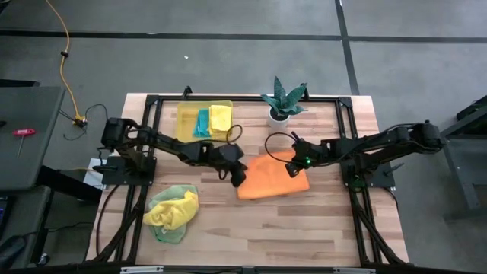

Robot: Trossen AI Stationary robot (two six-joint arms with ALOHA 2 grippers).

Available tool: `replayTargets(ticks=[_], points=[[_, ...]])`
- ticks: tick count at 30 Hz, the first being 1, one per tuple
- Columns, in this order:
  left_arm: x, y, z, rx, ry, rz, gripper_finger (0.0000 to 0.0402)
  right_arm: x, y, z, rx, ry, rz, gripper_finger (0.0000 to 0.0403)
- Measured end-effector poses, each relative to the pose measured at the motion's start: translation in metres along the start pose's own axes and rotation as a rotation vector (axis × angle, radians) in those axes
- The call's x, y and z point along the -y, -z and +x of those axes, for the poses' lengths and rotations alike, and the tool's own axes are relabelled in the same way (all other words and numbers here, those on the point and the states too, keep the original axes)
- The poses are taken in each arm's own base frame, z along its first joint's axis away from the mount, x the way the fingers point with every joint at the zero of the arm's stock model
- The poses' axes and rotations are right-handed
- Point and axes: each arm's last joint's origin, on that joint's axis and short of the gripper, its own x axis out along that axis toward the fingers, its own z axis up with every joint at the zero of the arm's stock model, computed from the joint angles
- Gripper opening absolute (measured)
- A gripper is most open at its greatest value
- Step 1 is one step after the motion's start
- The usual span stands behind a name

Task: Fold microfiber towels
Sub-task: Fold the orange microfiber cloth

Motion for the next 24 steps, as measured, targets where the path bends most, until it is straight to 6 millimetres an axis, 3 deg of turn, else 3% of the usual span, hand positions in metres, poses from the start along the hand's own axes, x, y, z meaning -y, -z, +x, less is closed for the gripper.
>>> replayTargets(ticks=[9,17,24], points=[[0.045,0.006,0.009,0.017,0.155,0.065,0.0,0.0,-0.001,-0.001,0.018,-0.001,0.002,0.0],[0.054,0.037,0.034,-0.072,0.21,0.025,0.0008,0.0,-0.001,-0.001,0.008,-0.004,0.002,0.0],[0.053,0.041,0.039,-0.08,0.21,0.038,0.0077,0.0,-0.001,-0.001,0.007,-0.004,0.002,0.0]])
